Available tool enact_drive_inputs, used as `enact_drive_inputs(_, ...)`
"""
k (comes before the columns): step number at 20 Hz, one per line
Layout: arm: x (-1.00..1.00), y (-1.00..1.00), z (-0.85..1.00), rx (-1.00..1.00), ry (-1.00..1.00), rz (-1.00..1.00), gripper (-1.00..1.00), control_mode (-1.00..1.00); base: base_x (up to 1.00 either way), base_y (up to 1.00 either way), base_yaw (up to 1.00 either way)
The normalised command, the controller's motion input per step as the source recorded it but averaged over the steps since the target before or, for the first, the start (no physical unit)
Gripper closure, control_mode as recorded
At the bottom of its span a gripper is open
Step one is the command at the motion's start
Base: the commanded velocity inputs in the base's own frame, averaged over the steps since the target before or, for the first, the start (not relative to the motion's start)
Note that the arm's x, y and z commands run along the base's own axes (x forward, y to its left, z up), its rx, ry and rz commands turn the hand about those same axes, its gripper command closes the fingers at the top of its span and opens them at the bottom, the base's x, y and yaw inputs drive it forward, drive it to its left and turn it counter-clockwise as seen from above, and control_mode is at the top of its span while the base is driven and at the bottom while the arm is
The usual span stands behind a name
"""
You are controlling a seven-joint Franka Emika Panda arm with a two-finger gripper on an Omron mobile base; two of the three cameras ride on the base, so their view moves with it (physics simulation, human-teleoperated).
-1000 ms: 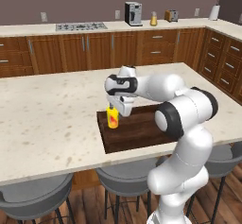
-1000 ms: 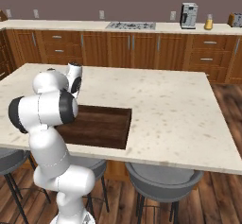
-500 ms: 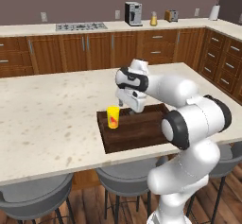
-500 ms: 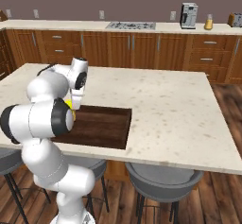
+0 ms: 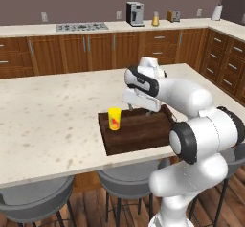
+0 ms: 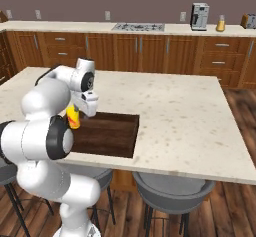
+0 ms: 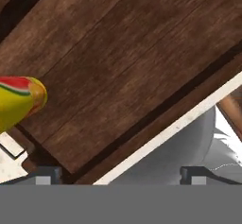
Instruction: There is a tray on the dining counter. Grab the cup, mug, and pitcher and place them on the tray. The pitcher may be placed next to the tray if it cannot fit the tray.
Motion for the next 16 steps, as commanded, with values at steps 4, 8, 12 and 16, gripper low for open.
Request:
enact_drive_inputs(4,-0.55,-0.33,0.19,-0.02,-0.03,0.38,-1.0,-1.0,0.0,0.0,0.0)
enact_drive_inputs(8,-0.71,-0.44,0.4,0.0,-0.08,0.28,-1.0,-1.0,0.0,0.0,0.0)
enact_drive_inputs(12,-0.48,-0.29,0.64,0.0,-0.17,0.21,-1.0,-1.0,0.0,0.0,0.0)
enact_drive_inputs(16,-0.43,-0.23,0.58,0.0,-0.25,0.16,-1.0,-1.0,0.0,0.0,0.0)
